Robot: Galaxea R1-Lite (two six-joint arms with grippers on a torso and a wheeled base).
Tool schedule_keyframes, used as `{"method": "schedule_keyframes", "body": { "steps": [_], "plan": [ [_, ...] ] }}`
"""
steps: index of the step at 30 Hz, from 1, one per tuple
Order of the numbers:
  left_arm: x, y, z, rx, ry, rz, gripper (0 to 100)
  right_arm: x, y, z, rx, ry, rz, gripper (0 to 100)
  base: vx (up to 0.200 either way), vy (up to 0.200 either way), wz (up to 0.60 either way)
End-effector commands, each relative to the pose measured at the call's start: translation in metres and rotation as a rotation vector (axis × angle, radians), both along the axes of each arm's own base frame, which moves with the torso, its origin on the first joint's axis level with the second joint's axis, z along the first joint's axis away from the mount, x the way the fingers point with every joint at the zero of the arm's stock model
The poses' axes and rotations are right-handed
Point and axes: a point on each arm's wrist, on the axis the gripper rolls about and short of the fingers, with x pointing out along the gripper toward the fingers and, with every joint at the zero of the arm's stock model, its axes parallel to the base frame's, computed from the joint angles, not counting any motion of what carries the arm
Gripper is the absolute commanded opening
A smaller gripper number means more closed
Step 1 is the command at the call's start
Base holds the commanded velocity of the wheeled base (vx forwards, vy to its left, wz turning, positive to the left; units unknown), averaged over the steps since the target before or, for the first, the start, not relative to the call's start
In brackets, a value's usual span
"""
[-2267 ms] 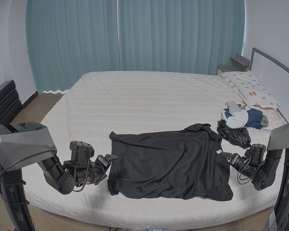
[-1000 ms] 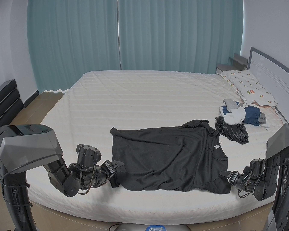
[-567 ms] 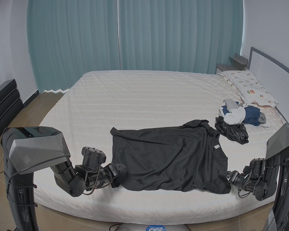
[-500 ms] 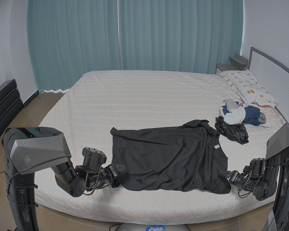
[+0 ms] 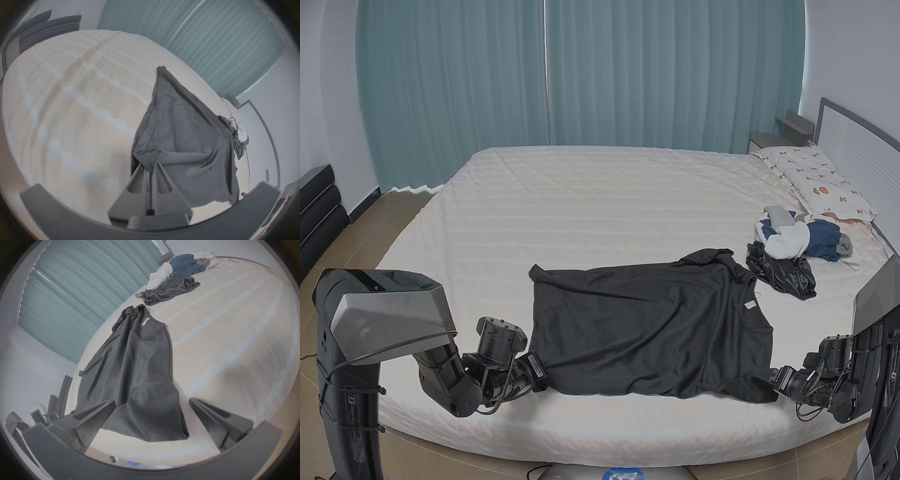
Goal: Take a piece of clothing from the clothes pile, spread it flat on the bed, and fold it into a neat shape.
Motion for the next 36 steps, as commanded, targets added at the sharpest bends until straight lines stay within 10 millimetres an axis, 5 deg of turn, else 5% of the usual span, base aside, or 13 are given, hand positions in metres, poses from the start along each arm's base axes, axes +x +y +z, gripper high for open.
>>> {"method": "schedule_keyframes", "body": {
  "steps": [1, 16, 17, 26, 31, 36],
  "plan": [
    [-0.010, 0.004, 0.004, 0.017, 0.013, 0.007, 0, -0.007, 0.000, 0.000, -0.020, 0.014, 0.023, 100, 0.000, 0.000, 0.00],
    [-0.025, 0.017, 0.028, 0.080, 0.055, -0.016, 0, -0.008, 0.001, -0.006, -0.003, 0.041, 0.040, 100, 0.000, 0.000, 0.00],
    [-0.025, 0.018, 0.028, 0.079, 0.055, -0.011, 0, -0.006, 0.002, -0.008, -0.003, 0.041, 0.042, 0, 0.000, 0.000, 0.00],
    [-0.019, 0.023, 0.031, 0.069, 0.036, 0.013, 0, 0.009, -0.002, -0.007, -0.011, -0.021, 0.019, 0, 0.000, 0.000, 0.00],
    [-0.001, 0.037, 0.042, 0.018, -0.034, 0.097, 0, 0.019, -0.010, 0.023, 0.052, -0.142, -0.060, 0, 0.000, 0.000, 0.00],
    [0.013, 0.046, 0.045, -0.029, -0.068, 0.162, 0, 0.039, -0.012, 0.027, 0.116, -0.201, -0.103, 0, 0.000, 0.000, 0.00]
  ]
}}
